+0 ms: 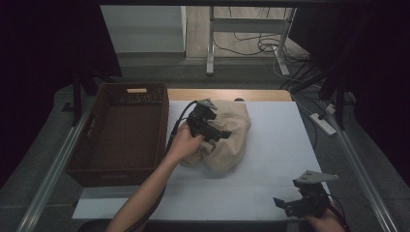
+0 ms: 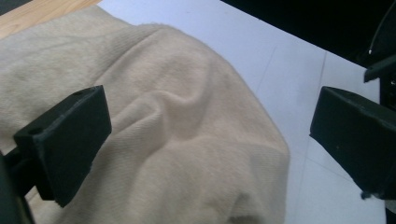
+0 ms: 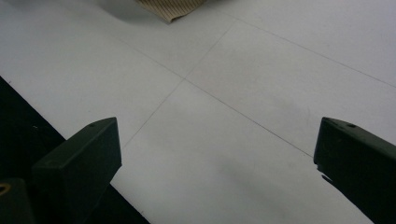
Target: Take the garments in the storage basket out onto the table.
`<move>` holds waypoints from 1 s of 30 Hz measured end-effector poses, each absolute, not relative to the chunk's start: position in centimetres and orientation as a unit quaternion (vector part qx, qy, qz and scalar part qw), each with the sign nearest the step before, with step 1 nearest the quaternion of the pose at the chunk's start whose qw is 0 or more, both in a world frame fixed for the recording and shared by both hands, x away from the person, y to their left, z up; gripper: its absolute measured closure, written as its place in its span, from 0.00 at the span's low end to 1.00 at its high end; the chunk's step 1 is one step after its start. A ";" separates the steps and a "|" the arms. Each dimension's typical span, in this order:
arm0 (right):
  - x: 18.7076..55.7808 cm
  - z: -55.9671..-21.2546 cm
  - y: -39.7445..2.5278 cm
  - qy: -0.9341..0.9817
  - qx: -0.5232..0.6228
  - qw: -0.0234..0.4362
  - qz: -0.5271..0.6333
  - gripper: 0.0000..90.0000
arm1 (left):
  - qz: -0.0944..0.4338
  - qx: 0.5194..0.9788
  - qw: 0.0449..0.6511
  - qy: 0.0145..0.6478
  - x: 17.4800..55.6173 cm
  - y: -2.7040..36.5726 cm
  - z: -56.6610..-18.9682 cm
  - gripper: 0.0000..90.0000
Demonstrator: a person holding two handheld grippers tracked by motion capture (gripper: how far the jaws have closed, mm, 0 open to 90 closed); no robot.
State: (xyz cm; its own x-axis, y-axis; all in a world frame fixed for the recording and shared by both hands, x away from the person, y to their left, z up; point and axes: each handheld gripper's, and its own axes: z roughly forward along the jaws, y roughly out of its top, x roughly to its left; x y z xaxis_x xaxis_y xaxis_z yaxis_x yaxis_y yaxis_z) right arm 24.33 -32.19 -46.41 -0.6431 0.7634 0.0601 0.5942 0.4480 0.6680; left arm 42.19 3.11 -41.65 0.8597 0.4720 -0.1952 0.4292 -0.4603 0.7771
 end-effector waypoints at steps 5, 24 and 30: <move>24.3 -46.4 -32.2 0.841 0.404 0.126 0.337 0.01 | 0.017 0.847 0.458 0.269 41.5 3.2 -41.7 0.00; 24.3 -46.4 -32.3 0.838 0.406 0.127 0.342 0.01 | 0.012 0.849 0.454 0.268 39.3 5.0 -41.9 0.00; 24.3 -46.4 -32.3 0.838 0.407 0.128 0.341 0.01 | 0.006 0.844 0.463 0.272 38.5 5.6 -41.8 0.00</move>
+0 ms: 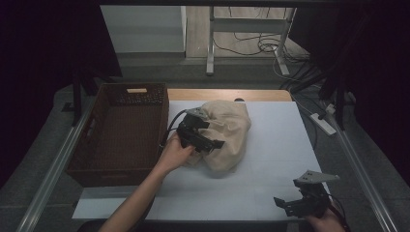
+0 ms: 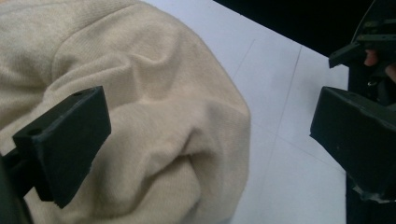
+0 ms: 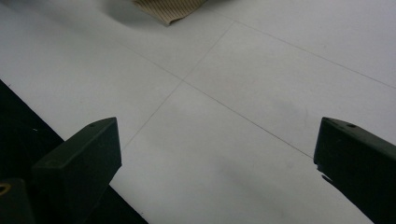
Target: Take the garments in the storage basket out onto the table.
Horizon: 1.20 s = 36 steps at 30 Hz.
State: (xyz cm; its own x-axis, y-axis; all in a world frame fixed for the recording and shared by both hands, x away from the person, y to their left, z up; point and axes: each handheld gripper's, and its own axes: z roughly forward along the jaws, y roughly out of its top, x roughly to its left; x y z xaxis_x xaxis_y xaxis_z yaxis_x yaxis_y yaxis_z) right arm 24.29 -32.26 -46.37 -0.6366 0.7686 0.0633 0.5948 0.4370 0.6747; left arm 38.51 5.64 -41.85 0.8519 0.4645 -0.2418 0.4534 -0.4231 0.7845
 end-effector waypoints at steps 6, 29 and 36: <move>24.3 -46.4 -32.3 0.838 0.407 0.129 0.341 0.01 | -0.013 0.836 0.478 0.269 37.8 6.3 -41.8 0.00; 24.2 -46.3 -32.2 0.838 0.406 0.132 0.340 0.01 | -0.004 0.831 0.482 0.277 34.0 9.1 -42.7 0.00; 24.2 -46.3 -32.2 0.839 0.405 0.133 0.340 0.01 | 0.002 0.836 0.473 0.277 32.5 9.8 -43.2 0.00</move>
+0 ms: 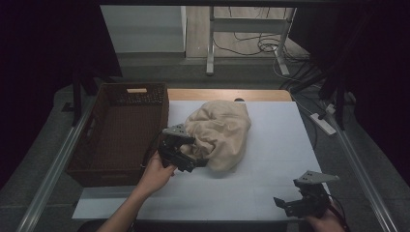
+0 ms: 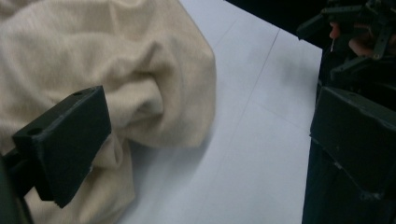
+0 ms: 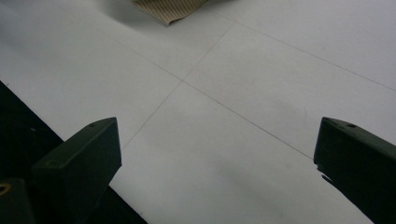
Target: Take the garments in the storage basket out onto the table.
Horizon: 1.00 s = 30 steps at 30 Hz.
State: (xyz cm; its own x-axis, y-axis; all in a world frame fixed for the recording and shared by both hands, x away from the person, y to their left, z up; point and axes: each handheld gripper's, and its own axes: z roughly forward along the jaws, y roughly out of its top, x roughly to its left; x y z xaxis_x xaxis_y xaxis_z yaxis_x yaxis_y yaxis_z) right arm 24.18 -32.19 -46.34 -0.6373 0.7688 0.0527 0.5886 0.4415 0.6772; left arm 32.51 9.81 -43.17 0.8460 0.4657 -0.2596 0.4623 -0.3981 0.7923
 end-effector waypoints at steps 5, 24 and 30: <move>24.2 -46.3 -32.2 0.839 0.404 0.132 0.340 0.01 | -0.001 0.834 0.474 0.281 31.4 10.4 -43.5 0.00; 24.2 -46.3 -32.1 0.840 0.401 0.132 0.340 0.01 | 0.006 0.830 0.478 0.288 26.0 13.0 -44.4 0.00; 24.1 -46.3 -32.1 0.842 0.400 0.133 0.337 0.01 | 0.008 0.819 0.485 0.307 23.9 15.1 -44.9 0.00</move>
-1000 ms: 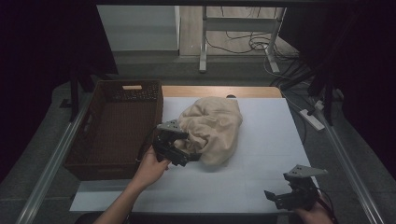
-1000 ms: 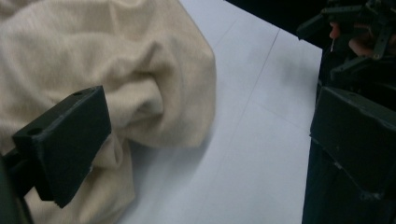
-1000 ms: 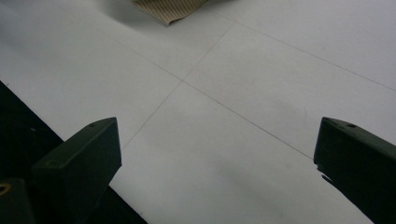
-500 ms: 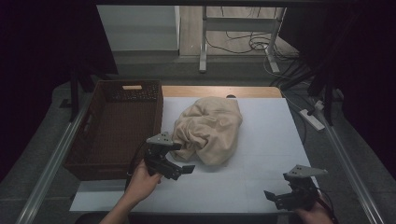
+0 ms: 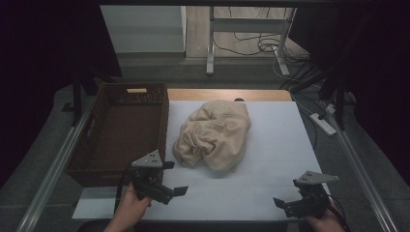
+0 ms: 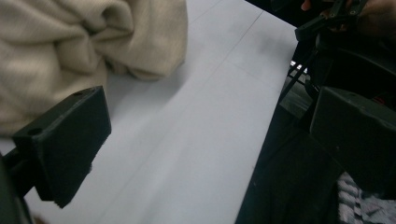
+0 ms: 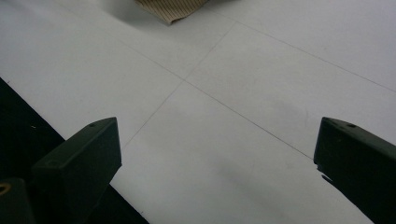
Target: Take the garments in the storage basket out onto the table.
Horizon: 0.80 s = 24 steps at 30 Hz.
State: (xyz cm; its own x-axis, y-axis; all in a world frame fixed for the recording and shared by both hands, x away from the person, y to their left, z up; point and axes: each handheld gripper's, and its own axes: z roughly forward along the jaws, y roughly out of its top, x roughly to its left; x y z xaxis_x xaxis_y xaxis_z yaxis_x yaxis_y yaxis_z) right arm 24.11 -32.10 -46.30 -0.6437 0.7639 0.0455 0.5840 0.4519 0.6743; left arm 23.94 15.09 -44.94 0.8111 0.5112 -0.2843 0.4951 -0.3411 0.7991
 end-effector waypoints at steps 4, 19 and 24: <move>24.1 -46.3 -32.1 0.841 0.401 0.134 0.338 0.01 | 0.016 0.815 0.482 0.321 22.8 16.4 -45.4 0.00; 24.0 -46.3 -32.0 0.841 0.399 0.138 0.337 0.01 | 0.046 0.788 0.475 0.388 20.0 21.9 -46.8 0.00; 24.0 -46.3 -32.0 0.842 0.399 0.139 0.336 0.01 | 0.049 0.782 0.472 0.404 19.4 23.2 -47.2 0.00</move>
